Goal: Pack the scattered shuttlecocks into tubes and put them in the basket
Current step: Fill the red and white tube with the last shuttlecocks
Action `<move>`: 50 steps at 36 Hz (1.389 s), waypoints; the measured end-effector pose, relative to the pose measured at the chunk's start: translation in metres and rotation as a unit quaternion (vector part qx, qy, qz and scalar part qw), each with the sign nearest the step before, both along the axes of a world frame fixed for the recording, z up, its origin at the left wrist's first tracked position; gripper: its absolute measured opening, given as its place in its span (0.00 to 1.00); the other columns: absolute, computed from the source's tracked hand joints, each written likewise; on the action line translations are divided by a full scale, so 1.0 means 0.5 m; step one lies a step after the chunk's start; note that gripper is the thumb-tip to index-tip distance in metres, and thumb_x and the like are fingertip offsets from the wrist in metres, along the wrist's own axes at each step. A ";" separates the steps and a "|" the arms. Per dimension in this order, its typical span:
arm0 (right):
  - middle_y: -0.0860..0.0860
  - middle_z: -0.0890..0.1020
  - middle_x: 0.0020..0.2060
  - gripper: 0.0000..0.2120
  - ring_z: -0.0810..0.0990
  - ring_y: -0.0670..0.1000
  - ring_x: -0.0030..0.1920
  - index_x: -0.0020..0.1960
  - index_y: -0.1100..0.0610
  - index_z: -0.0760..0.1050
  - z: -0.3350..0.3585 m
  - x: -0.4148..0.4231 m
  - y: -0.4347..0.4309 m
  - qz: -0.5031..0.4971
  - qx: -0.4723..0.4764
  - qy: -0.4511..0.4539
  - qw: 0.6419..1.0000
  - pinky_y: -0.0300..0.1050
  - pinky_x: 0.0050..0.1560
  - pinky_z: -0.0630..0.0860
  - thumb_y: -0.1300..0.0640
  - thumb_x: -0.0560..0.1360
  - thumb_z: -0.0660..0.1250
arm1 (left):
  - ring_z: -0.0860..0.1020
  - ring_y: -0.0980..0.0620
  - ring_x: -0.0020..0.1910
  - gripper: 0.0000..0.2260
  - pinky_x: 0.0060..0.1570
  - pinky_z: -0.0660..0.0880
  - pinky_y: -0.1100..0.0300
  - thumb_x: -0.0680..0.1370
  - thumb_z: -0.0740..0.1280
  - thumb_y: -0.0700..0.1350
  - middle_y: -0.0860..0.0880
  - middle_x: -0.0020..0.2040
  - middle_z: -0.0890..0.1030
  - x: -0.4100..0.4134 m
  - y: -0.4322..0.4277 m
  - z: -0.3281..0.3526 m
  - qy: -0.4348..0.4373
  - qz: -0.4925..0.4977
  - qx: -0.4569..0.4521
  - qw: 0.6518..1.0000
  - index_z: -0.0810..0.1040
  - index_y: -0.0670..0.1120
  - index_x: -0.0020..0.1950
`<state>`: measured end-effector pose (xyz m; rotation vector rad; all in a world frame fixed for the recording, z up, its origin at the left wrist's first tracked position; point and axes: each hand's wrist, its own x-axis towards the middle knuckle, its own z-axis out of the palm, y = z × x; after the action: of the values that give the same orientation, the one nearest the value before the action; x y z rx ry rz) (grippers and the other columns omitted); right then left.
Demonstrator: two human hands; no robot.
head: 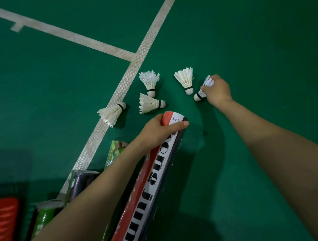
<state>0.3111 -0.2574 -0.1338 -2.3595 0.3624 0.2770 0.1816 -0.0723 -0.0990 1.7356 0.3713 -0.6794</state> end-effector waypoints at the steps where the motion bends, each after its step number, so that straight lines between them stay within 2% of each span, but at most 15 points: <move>1: 0.56 0.78 0.51 0.10 0.75 0.54 0.49 0.58 0.61 0.71 0.005 -0.013 0.004 -0.003 0.025 -0.029 0.999 0.40 0.42 0.67 0.60 0.78 0.61 | 0.83 0.46 0.45 0.23 0.51 0.81 0.49 0.68 0.74 0.62 0.45 0.49 0.83 -0.005 0.005 0.002 0.005 0.001 -0.003 1.000 0.75 0.50 0.55; 6: 0.52 0.80 0.44 0.03 0.77 0.52 0.44 0.48 0.53 0.72 0.055 -0.098 0.020 0.052 0.198 -0.059 0.977 0.45 0.49 0.72 0.57 0.80 0.60 | 0.84 0.45 0.45 0.23 0.49 0.81 0.49 0.68 0.75 0.61 0.45 0.49 0.83 -0.038 0.027 0.020 0.011 0.010 -0.017 1.000 0.75 0.51 0.55; 10: 0.49 0.78 0.40 0.05 0.77 0.42 0.38 0.54 0.55 0.71 0.097 -0.169 0.033 0.125 0.285 -0.004 0.950 0.34 0.47 0.73 0.62 0.80 0.59 | 0.80 0.58 0.34 0.22 0.36 0.76 0.63 0.68 0.74 0.60 0.51 0.43 0.82 -0.069 0.035 0.041 -0.008 0.010 -0.023 1.000 0.75 0.52 0.56; 13: 0.47 0.79 0.40 0.07 0.77 0.37 0.36 0.54 0.55 0.72 0.120 -0.218 0.045 0.182 0.289 0.037 0.939 0.32 0.46 0.73 0.63 0.81 0.58 | 0.80 0.56 0.35 0.21 0.36 0.77 0.63 0.69 0.73 0.60 0.49 0.45 0.83 -0.095 0.038 0.058 -0.022 0.004 -0.026 0.999 0.75 0.52 0.56; 16: 0.44 0.80 0.45 0.09 0.77 0.39 0.44 0.54 0.49 0.74 0.140 -0.260 0.066 0.221 0.271 0.057 0.935 0.33 0.50 0.72 0.59 0.82 0.56 | 0.84 0.47 0.44 0.23 0.47 0.81 0.51 0.68 0.74 0.61 0.45 0.49 0.84 -0.122 0.038 0.067 -0.024 0.000 -0.030 0.999 0.76 0.50 0.57; 19: 0.41 0.76 0.57 0.15 0.73 0.38 0.57 0.65 0.50 0.72 0.168 -0.300 0.087 0.250 0.259 0.087 0.929 0.25 0.55 0.66 0.50 0.82 0.53 | 0.83 0.41 0.47 0.23 0.51 0.79 0.45 0.68 0.75 0.60 0.44 0.49 0.84 -0.149 0.040 0.075 -0.032 -0.003 -0.038 0.999 0.77 0.49 0.56; 22: 0.41 0.65 0.71 0.30 0.63 0.40 0.68 0.75 0.43 0.59 0.187 -0.330 0.100 0.282 0.238 0.153 0.917 0.35 0.66 0.57 0.35 0.75 0.48 | 0.81 0.51 0.37 0.21 0.41 0.78 0.55 0.69 0.74 0.59 0.51 0.40 0.83 -0.175 0.039 0.080 -0.046 -0.006 -0.040 0.998 0.77 0.48 0.55; 25: 0.39 0.58 0.74 0.32 0.58 0.39 0.70 0.75 0.41 0.57 0.202 -0.346 0.107 0.315 0.238 0.215 0.893 0.38 0.67 0.54 0.33 0.73 0.46 | 0.73 0.59 0.29 0.19 0.32 0.70 0.65 0.70 0.74 0.58 0.58 0.31 0.76 -0.197 0.039 0.076 -0.056 -0.005 -0.036 0.998 0.77 0.47 0.53; 29: 0.36 0.62 0.69 0.33 0.57 0.38 0.71 0.73 0.44 0.63 0.191 -0.351 0.103 0.297 0.282 0.312 0.857 0.40 0.70 0.51 0.32 0.72 0.49 | 0.73 0.58 0.30 0.22 0.34 0.71 0.61 0.68 0.74 0.61 0.57 0.32 0.76 -0.220 0.043 0.072 -0.037 -0.020 -0.025 0.999 0.78 0.50 0.55; 32: 0.44 0.73 0.66 0.28 0.68 0.45 0.68 0.68 0.46 0.69 0.165 -0.352 0.118 0.247 0.307 0.281 0.875 0.47 0.72 0.61 0.34 0.73 0.57 | 0.81 0.51 0.39 0.27 0.46 0.79 0.51 0.64 0.74 0.65 0.49 0.43 0.83 -0.218 0.048 0.073 -0.044 -0.007 -0.010 0.999 0.78 0.49 0.56; 34: 0.46 0.79 0.56 0.17 0.76 0.47 0.60 0.63 0.49 0.72 0.154 -0.349 0.131 0.229 0.298 0.227 0.899 0.42 0.63 0.71 0.43 0.79 0.57 | 0.83 0.48 0.46 0.27 0.51 0.79 0.49 0.65 0.74 0.64 0.47 0.48 0.84 -0.210 0.052 0.077 -0.049 0.003 0.013 0.999 0.77 0.49 0.56; 39: 0.50 0.79 0.42 0.13 0.78 0.48 0.45 0.59 0.57 0.75 0.143 -0.321 0.160 0.166 0.306 0.140 0.927 0.39 0.48 0.75 0.52 0.81 0.58 | 0.82 0.50 0.43 0.21 0.46 0.80 0.54 0.69 0.74 0.59 0.47 0.47 0.83 -0.187 0.086 0.081 -0.036 0.035 0.041 0.998 0.76 0.47 0.55; 43: 0.54 0.80 0.55 0.11 0.76 0.49 0.54 0.60 0.57 0.76 0.109 -0.263 0.187 0.240 0.148 0.052 0.958 0.39 0.55 0.69 0.59 0.80 0.61 | 0.84 0.44 0.43 0.22 0.51 0.80 0.46 0.68 0.75 0.60 0.43 0.46 0.84 -0.185 0.123 0.085 -0.020 0.061 0.039 0.997 0.77 0.47 0.51; 47: 0.56 0.66 0.68 0.21 0.68 0.54 0.65 0.70 0.48 0.69 0.074 -0.216 0.233 0.335 0.009 0.034 0.942 0.37 0.59 0.64 0.63 0.79 0.60 | 0.81 0.49 0.37 0.16 0.46 0.80 0.51 0.70 0.74 0.56 0.44 0.43 0.83 -0.193 0.140 0.084 -0.010 0.084 0.020 0.996 0.76 0.48 0.48; 50: 0.54 0.50 0.76 0.32 0.51 0.58 0.75 0.75 0.45 0.60 0.062 -0.197 0.263 0.391 -0.109 0.033 0.913 0.51 0.73 0.56 0.69 0.76 0.56 | 0.81 0.50 0.40 0.15 0.46 0.79 0.55 0.70 0.74 0.57 0.46 0.46 0.83 -0.200 0.145 0.078 0.000 0.083 0.022 0.996 0.73 0.52 0.47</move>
<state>0.2123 -0.1260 -0.1026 -2.6147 -0.5810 0.7174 0.0816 0.0000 -0.0602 1.7247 0.5287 -0.5540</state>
